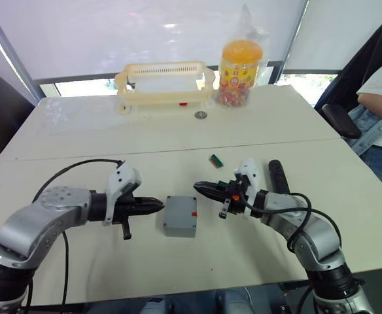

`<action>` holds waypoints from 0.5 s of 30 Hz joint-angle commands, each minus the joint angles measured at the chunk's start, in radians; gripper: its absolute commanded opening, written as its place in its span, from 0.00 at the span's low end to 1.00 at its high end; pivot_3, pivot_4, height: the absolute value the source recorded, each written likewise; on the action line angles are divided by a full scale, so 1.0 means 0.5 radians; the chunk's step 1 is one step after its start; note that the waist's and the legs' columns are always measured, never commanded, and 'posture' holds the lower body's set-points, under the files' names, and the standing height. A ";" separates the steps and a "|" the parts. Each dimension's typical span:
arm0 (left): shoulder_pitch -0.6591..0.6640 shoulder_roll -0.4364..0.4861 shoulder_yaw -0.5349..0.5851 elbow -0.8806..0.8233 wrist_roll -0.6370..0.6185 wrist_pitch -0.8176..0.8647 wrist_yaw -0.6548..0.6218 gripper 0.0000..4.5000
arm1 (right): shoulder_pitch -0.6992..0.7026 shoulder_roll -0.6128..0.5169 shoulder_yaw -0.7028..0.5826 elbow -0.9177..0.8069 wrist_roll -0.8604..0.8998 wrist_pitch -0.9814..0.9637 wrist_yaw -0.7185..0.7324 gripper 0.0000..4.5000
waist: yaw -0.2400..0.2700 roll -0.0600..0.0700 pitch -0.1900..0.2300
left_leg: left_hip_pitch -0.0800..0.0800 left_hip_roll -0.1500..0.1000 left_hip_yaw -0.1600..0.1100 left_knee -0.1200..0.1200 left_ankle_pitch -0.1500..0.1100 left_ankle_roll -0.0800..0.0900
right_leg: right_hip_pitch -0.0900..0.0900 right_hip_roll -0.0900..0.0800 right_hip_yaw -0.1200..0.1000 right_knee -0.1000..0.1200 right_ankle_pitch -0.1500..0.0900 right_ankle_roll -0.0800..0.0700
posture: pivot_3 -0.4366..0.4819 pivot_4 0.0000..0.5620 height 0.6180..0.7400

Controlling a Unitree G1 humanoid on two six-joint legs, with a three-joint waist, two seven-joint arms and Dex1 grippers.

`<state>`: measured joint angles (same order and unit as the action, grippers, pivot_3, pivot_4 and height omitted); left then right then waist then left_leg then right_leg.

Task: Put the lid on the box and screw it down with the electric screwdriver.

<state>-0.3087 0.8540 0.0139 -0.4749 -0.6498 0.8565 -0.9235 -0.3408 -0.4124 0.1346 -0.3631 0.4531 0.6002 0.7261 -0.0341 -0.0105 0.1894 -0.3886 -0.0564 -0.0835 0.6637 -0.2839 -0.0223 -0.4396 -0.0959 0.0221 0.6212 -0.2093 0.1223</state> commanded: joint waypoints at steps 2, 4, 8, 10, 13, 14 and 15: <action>0.012 0.000 0.028 -0.049 0.003 -0.039 0.021 0.06 | 0.010 0.004 0.019 -0.002 -0.003 -0.048 0.023 0.00 | 0.001 0.000 0.000 | 0.000 0.000 0.000 0.000 0.000 0.000 | 0.000 0.000 0.000 0.000 0.000 0.000 | 0.48 0.27 1.00; 0.013 -0.002 0.025 -0.045 0.007 -0.042 0.025 0.06 | 0.015 0.004 0.032 0.001 -0.004 -0.046 0.028 0.00 | 0.002 0.000 0.000 | 0.000 0.000 0.000 0.000 0.000 0.000 | 0.000 0.000 0.000 0.000 0.000 0.000 | 0.48 0.27 1.00; 0.012 -0.007 0.026 -0.039 0.011 -0.043 0.030 0.06 | 0.028 0.005 0.048 0.015 -0.013 -0.055 0.036 0.00 | 0.004 0.000 0.000 | 0.000 0.000 0.000 0.000 0.000 0.000 | 0.000 0.000 0.000 0.000 0.000 0.000 | 0.48 0.27 1.00; 0.013 -0.010 0.024 -0.037 0.015 -0.046 0.033 0.06 | 0.027 0.012 0.059 0.037 -0.030 -0.073 0.037 0.00 | 0.005 0.000 0.000 | 0.000 0.000 0.000 0.000 0.000 0.000 | 0.000 0.000 0.000 0.000 0.000 0.000 | 0.48 0.27 1.00; 0.011 -0.017 0.019 -0.038 0.019 -0.049 0.041 0.06 | 0.014 0.024 0.071 0.078 -0.054 -0.099 0.036 0.00 | 0.010 0.000 0.000 | 0.000 0.000 0.000 0.000 0.000 0.000 | 0.000 0.000 0.000 0.000 0.000 0.000 | 0.48 0.27 1.00; 0.011 -0.018 0.018 -0.037 0.020 -0.050 0.043 0.06 | 0.011 0.025 0.076 0.091 -0.063 -0.110 0.038 0.00 | 0.011 0.000 0.000 | 0.000 0.000 0.000 0.000 0.000 0.000 | 0.000 0.000 0.000 0.000 0.000 0.000 | 0.48 0.27 1.00; 0.011 -0.019 0.018 -0.037 0.021 -0.052 0.044 0.06 | 0.010 0.025 0.080 0.102 -0.071 -0.121 0.039 0.00 | 0.013 0.000 0.000 | 0.000 0.000 0.000 0.000 0.000 0.000 | 0.000 0.000 0.000 0.000 0.000 0.000 | 0.48 0.27 1.00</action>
<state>-0.3059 0.8434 0.0138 -0.4756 -0.6411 0.8453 -0.9054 -0.3236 -0.4081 0.1752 -0.3029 0.4194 0.5632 0.7413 -0.0276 -0.0105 0.1894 -0.3886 -0.0567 -0.0833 0.6637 -0.2839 -0.0224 -0.4396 -0.0959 0.0221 0.6212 -0.2093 0.1222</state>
